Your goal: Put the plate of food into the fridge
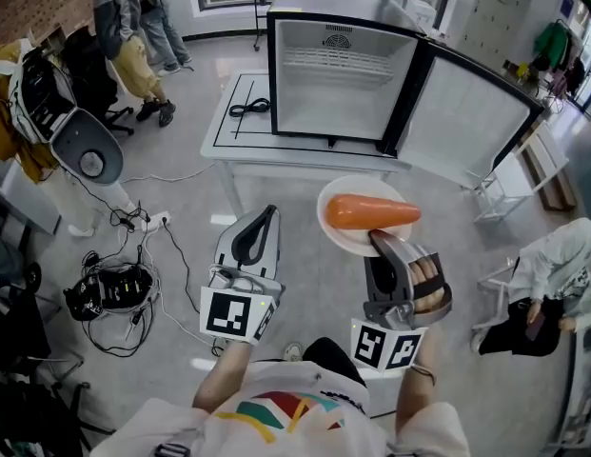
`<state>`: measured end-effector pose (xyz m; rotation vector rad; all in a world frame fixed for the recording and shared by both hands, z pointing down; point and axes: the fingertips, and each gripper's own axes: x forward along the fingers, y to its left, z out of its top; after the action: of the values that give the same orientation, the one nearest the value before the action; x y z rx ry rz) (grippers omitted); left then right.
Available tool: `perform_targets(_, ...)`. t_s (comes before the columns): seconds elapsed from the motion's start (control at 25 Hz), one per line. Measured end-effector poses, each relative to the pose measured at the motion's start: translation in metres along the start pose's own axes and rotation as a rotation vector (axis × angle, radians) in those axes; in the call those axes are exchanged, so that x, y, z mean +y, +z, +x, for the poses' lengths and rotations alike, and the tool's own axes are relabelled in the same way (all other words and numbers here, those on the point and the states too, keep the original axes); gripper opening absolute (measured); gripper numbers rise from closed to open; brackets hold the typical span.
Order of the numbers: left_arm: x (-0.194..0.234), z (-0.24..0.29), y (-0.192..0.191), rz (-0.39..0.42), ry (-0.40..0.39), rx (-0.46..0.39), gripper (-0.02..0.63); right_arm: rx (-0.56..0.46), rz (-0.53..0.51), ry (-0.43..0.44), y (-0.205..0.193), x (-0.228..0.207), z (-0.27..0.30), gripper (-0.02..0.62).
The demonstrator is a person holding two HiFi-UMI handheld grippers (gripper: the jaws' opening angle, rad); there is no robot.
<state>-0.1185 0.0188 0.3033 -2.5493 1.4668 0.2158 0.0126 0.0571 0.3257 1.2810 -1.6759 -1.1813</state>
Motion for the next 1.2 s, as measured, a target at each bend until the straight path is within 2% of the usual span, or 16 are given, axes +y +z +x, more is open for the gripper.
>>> perform_targets(0.32, 0.003, 0.049, -0.022, -0.028, -0.014, 0.022, 0.006, 0.021, -0.006, 0.017, -0.033, -0.006, 0.039, 0.023)
perform_targets(0.8, 0.018, 0.166, -0.029, 0.019, 0.006, -0.004, 0.006, -0.034, 0.004, 0.001, -0.095, -0.037, 0.136, 0.023)
perform_targets(1.2, 0.016, 0.232, -0.046, 0.025, 0.031, 0.010, 0.006, -0.056, 0.004, 0.031, -0.139, -0.049, 0.186, 0.023)
